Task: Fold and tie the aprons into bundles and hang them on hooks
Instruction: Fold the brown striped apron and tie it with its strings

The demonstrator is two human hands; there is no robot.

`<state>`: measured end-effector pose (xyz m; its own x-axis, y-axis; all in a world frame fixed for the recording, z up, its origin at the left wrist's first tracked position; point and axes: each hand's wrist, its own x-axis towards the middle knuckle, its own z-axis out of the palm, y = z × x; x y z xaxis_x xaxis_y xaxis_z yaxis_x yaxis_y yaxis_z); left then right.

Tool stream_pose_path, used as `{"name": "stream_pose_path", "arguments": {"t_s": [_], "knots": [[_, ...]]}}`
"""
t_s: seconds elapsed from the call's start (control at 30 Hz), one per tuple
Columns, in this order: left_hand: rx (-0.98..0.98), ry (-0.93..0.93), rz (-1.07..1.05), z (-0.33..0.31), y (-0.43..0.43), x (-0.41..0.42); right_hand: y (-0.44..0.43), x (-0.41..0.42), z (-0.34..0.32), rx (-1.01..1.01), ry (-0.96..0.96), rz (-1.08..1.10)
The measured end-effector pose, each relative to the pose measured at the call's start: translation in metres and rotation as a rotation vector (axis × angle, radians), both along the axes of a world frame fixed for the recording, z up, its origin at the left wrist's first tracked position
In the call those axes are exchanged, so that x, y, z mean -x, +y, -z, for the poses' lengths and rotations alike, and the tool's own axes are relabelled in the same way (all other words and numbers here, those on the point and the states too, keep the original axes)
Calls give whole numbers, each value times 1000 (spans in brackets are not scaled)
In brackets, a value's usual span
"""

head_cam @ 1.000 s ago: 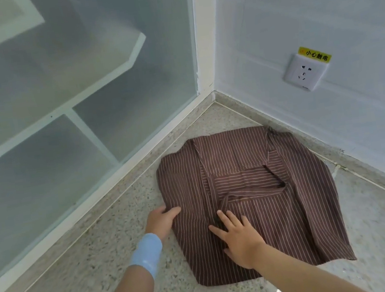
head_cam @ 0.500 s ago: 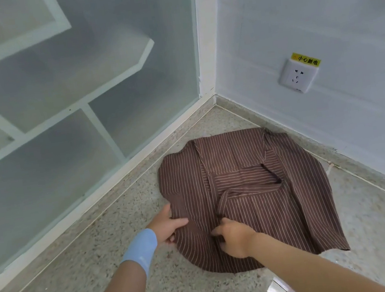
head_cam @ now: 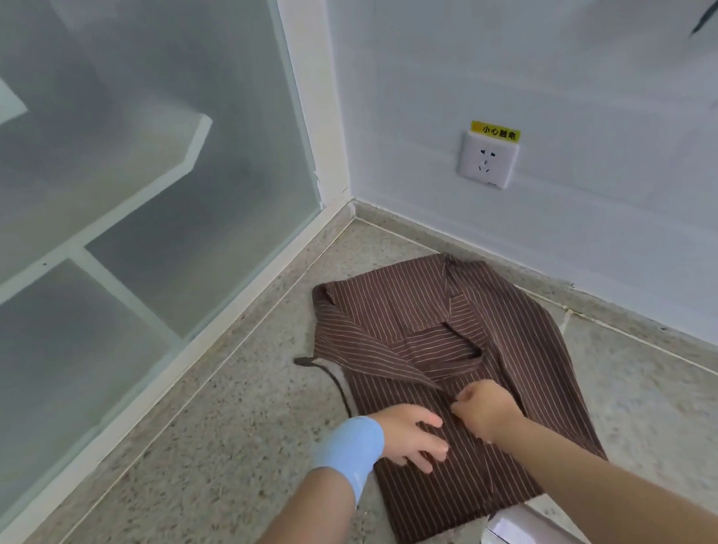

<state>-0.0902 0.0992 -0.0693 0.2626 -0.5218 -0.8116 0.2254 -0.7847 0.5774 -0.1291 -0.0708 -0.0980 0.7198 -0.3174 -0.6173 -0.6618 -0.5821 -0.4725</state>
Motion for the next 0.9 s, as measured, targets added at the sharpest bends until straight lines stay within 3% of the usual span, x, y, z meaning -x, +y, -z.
{"name": "stream_pose_path", "arguments": {"t_s": [0.13, 0.23, 0.3, 0.37, 0.47, 0.53, 0.63, 0.73, 0.9], "knots": [[-133, -519, -180, 14, 6, -9, -10, 5, 15, 284, 69, -209], [-240, -722, -119, 33, 13, -21, -6, -4, 12, 539, -158, -467], [-302, -752, -6, 47, 16, -26, -2, -12, 13, 513, -341, -645], [-300, -826, 2, 56, 18, -29, 2, -21, 18, 435, -359, -785], [-278, -1043, -296, 57, 24, -40, 9, -36, 22, 399, -339, -901], [-296, -1020, -460, 59, 35, -57, 14, -49, 25, 427, -377, -993], [-226, -859, -539, 63, 53, -83, 24, -68, 31, 456, -337, -1133], [-189, -664, -583, 64, 69, -103, 30, -84, 38, 480, -270, -1122], [-576, -500, -141, 51, 83, -132, 15, -98, 41, 519, -218, -1077]]}}
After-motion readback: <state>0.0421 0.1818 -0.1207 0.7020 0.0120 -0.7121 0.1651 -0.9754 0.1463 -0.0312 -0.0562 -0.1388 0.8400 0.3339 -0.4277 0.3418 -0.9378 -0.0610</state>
